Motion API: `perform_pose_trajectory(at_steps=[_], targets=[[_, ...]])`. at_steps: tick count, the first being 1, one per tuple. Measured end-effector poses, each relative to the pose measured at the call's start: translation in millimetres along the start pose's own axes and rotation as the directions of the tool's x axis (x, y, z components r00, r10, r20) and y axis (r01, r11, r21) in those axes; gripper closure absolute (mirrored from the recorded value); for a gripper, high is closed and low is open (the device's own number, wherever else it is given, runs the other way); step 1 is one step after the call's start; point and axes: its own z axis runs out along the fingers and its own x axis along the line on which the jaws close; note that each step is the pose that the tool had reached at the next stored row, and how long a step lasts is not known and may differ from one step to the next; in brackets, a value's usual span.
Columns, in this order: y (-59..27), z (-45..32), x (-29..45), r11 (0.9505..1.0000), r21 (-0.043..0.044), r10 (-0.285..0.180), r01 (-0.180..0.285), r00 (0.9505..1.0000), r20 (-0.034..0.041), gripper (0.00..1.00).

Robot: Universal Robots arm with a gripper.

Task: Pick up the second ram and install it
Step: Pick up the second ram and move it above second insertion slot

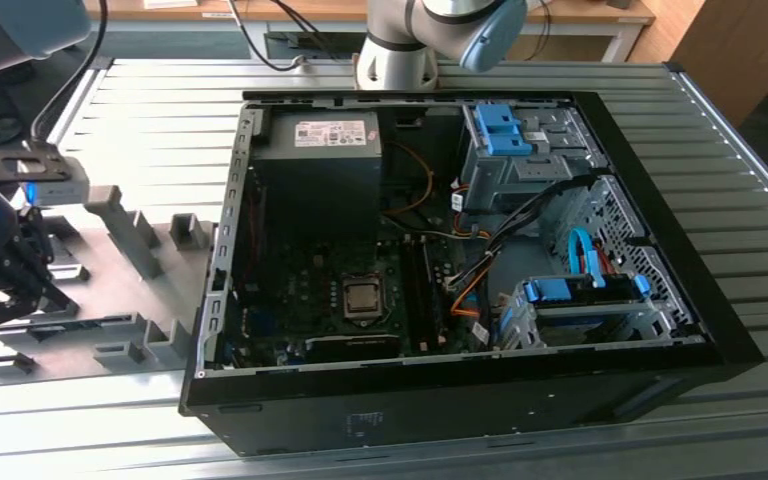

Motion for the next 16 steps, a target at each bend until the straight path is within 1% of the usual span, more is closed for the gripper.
perform_pose_trajectory(at_steps=[3,7,12,16], targets=[[0.0,0.0,0.0,0.9995,-0.0009,-0.032,0.032,0.9995,0.0006,0.90],[0.0,0.0,0.0,0.9973,-0.0021,-0.074,0.074,0.9973,0.0013,0.90],[0.0,0.0,0.0,0.9922,-0.0034,-0.125,0.125,0.9922,0.0023,0.90],[0.0,0.0,0.0,0.9863,-0.0045,-0.165,0.165,0.9863,0.0032,0.90]])
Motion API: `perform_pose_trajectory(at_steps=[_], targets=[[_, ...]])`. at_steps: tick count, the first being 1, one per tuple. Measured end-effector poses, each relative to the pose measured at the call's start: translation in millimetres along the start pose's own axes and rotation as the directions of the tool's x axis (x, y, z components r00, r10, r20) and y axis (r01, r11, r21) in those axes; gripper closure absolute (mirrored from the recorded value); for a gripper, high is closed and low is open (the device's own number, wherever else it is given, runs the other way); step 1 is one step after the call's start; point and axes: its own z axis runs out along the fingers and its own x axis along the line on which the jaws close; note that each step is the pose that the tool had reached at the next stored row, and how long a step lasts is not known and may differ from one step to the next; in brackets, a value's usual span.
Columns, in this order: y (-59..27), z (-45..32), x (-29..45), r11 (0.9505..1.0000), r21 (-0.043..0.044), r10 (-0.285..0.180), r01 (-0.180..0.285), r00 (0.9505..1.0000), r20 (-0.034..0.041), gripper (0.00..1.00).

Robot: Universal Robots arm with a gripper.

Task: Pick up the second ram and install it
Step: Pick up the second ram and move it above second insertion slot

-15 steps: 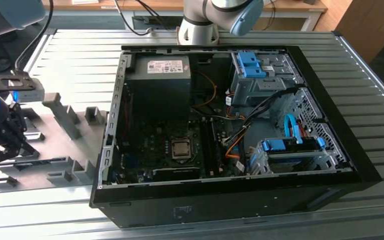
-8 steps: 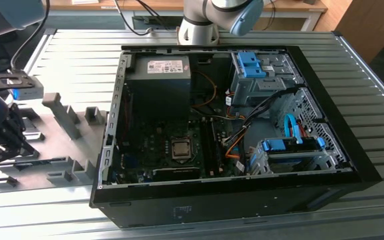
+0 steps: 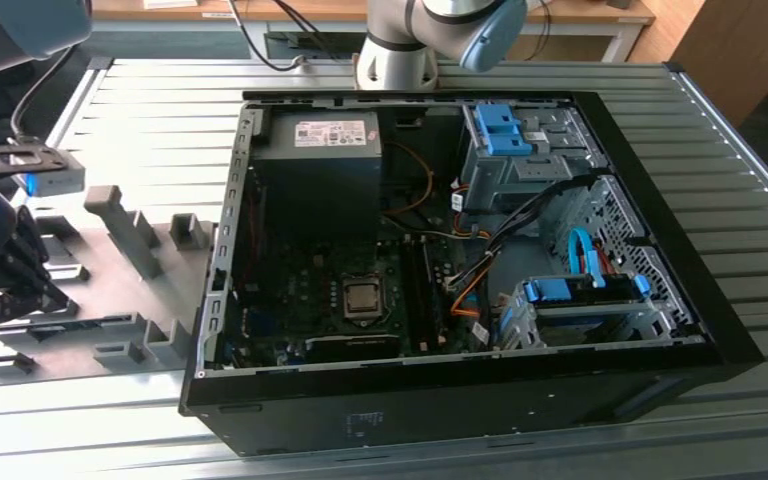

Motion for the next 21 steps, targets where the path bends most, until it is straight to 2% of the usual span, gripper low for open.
perform_pose_trajectory(at_steps=[5,11,16,21], targets=[[0.0,0.0,0.0,0.9988,-0.0014,-0.048,0.048,0.9988,0.0008,0.90],[0.0,0.0,0.0,0.9945,-0.0029,-0.105,0.105,0.9945,0.0019,0.90],[0.0,0.0,0.0,0.9885,-0.0042,-0.151,0.151,0.9885,0.0028,0.90],[0.0,0.0,0.0,0.9804,-0.0053,-0.197,0.197,0.9804,0.0038,0.90]])
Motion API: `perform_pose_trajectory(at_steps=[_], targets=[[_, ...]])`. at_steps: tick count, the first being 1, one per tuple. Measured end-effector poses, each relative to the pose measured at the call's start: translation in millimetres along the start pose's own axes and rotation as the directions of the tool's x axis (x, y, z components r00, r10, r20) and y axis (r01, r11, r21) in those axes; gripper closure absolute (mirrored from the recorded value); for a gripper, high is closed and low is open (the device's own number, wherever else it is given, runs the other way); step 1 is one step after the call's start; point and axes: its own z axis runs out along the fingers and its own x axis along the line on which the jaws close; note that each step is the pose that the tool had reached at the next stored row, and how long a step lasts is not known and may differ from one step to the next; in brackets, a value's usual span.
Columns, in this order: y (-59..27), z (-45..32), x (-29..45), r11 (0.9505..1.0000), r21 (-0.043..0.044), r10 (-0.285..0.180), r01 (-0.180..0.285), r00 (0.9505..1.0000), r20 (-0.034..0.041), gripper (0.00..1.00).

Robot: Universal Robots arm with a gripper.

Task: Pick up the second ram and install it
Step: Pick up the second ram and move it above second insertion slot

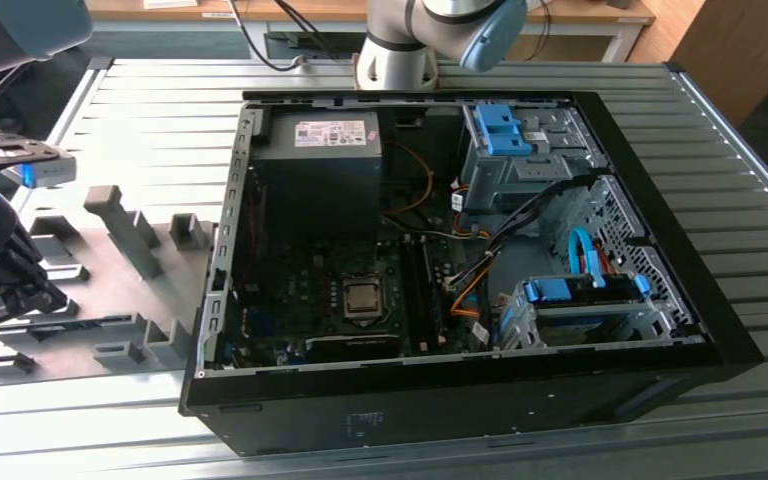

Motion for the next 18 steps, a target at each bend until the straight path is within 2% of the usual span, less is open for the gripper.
perform_pose_trajectory(at_steps=[6,13,15,18], targets=[[0.0,0.0,0.0,0.9985,-0.0016,-0.055,0.055,0.9985,0.0010,0.90],[0.0,0.0,0.0,0.9932,-0.0033,-0.117,0.117,0.9932,0.0021,0.90],[0.0,0.2,0.0,0.9935,-0.0033,-0.114,0.114,0.9935,0.0022,0.90],[0.1,1.4,0.0,0.9977,-0.0019,-0.068,0.068,0.9977,0.0013,0.90]])
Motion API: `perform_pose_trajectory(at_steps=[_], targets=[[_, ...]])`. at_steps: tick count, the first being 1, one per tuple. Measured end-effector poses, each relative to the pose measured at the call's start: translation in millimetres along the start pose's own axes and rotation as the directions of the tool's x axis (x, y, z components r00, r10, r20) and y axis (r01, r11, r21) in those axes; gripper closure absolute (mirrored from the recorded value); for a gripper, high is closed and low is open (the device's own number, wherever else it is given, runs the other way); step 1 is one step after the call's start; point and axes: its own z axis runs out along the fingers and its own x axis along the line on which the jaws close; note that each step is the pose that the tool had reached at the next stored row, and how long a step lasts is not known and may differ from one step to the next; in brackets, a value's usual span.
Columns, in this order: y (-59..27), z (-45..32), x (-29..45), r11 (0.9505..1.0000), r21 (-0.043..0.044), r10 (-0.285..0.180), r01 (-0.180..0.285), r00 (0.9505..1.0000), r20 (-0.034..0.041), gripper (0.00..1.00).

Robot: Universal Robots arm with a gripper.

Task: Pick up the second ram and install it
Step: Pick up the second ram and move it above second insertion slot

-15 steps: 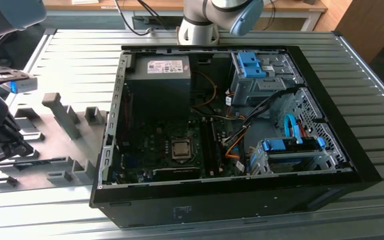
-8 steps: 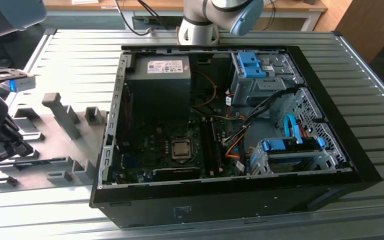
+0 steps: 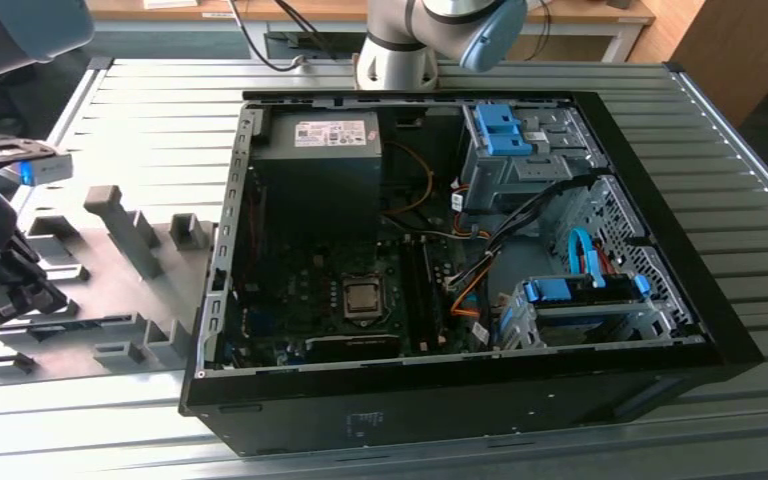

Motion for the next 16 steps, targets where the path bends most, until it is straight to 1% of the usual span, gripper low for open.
perform_pose_trajectory(at_steps=[2,4,6,9,13,16], targets=[[0.0,0.8,0.0,0.9993,0.0011,0.038,-0.038,0.9993,-0.0006,0.90],[0.0,1.3,0.0,0.9973,0.0021,0.074,-0.074,0.9973,-0.0011,0.90],[0.1,1.6,0.0,0.9941,0.0030,0.108,-0.108,0.9941,-0.0017,0.90],[0.1,2.0,0.0,0.9878,0.0047,0.156,-0.156,0.9878,-0.0022,0.90],[0.1,2.0,0.0,0.9810,0.0058,0.194,-0.194,0.9811,-0.0027,0.90],[0.1,2.0,0.0,0.9786,0.0063,0.206,-0.206,0.9786,-0.0028,0.90]])
